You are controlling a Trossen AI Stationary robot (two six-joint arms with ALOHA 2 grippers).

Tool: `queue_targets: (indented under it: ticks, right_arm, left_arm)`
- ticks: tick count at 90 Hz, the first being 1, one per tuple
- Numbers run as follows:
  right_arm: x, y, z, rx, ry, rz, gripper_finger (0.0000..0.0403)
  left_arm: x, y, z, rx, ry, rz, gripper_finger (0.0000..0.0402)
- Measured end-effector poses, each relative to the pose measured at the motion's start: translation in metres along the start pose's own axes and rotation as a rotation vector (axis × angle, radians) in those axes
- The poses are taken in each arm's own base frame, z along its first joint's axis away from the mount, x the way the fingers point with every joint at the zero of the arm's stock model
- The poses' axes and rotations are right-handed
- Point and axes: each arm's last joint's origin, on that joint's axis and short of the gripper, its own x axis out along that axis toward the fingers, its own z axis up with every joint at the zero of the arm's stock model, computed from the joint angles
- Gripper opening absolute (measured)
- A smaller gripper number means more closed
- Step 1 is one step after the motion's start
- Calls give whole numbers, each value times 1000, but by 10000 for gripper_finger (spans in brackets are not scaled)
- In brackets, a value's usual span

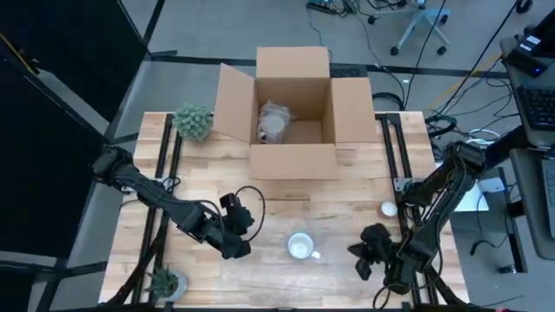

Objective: Wrap mug
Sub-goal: Wrap the red mug with the bubble wrap

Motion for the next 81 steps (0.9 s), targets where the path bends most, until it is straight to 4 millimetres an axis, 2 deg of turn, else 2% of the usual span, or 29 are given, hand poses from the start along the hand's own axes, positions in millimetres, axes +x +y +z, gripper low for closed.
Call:
queue_targets:
  ticks: [31, 48, 61, 81]
  right_arm:
    - [21, 37, 64, -179, -209, 160, 0]
    - [37, 47, 99, -286, -305, 249, 0]
    - [59, 47, 113, -362, -291, 291, 0]
    - [96, 50, 120, -456, -316, 353, 0]
  left_arm:
    - [0, 0, 0, -5, -3, -3, 0]
    - [0, -2, 3, -19, -24, -18, 0]
    - [0, -4, 5, -9, -44, -32, 0]
    - [0, -4, 6, 9, -54, -38, 0]
